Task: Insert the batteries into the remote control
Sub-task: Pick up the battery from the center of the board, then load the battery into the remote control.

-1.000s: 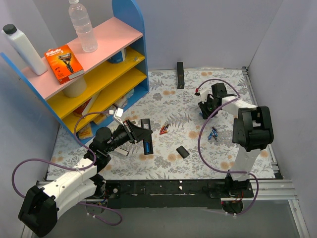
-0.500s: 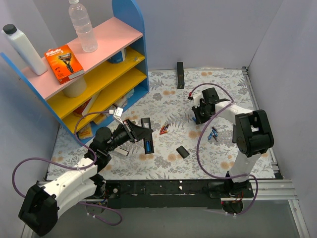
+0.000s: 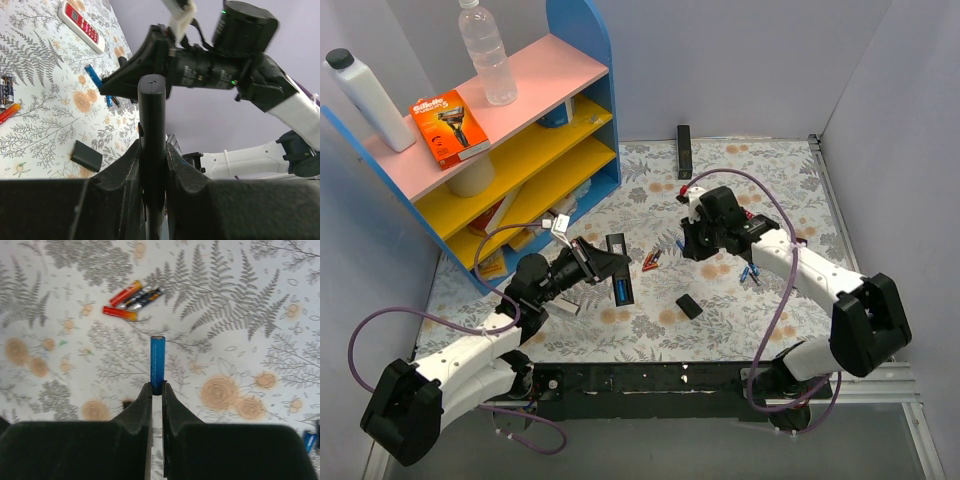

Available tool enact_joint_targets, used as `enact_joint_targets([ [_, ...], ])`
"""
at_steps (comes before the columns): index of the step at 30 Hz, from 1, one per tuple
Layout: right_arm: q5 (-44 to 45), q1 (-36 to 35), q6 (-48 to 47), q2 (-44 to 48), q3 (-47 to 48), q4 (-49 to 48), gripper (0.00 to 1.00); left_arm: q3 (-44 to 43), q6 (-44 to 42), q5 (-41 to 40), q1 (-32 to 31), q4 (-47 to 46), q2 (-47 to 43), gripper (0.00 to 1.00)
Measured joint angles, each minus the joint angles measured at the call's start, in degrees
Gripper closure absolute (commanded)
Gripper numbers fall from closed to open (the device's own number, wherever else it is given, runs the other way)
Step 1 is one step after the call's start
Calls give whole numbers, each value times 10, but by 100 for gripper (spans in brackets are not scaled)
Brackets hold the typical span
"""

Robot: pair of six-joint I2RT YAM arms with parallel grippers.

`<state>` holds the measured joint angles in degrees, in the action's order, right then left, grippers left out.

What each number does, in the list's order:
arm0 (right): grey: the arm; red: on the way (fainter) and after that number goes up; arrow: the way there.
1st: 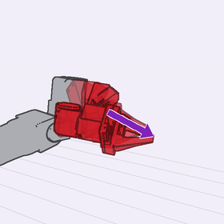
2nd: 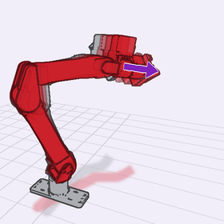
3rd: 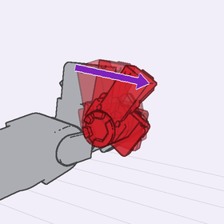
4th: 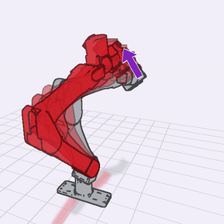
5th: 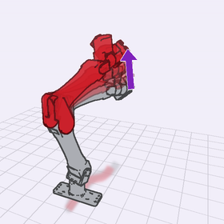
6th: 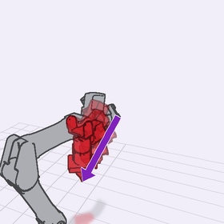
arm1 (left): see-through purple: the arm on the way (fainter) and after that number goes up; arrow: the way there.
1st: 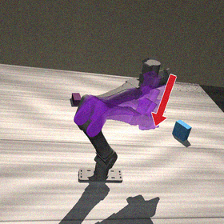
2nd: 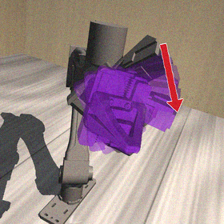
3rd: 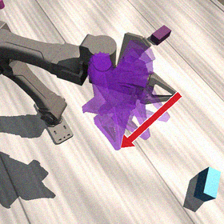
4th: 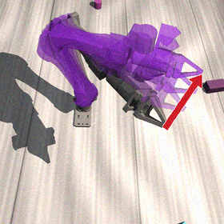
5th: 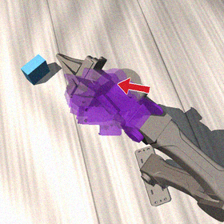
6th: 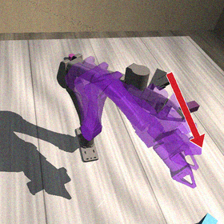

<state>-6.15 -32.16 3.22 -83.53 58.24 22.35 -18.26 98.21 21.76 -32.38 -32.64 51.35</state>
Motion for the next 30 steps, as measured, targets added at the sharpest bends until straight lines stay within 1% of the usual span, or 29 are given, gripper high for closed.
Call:
enact_joint_targets([
  [7, 2, -89, 115, 71, 1, 24, 99, 0, -6, -6, 0, -20, 9, 100],
  [10, 7, -140, 157, 81, 13, 47, 99, 0, -14, -16, 0, -28, 11, 100],
  [16, 30, -223, 229, 82, 74, 87, 99, 1, -40, -34, 0, -59, 30, 100],
  [22, 36, -262, 279, 87, 95, 106, 99, 8, -57, -54, 0, -89, 54, 100],
  [30, 36, -272, 318, 87, 106, 115, 99, 10, -58, -68, 0, -126, 83, 100],
])
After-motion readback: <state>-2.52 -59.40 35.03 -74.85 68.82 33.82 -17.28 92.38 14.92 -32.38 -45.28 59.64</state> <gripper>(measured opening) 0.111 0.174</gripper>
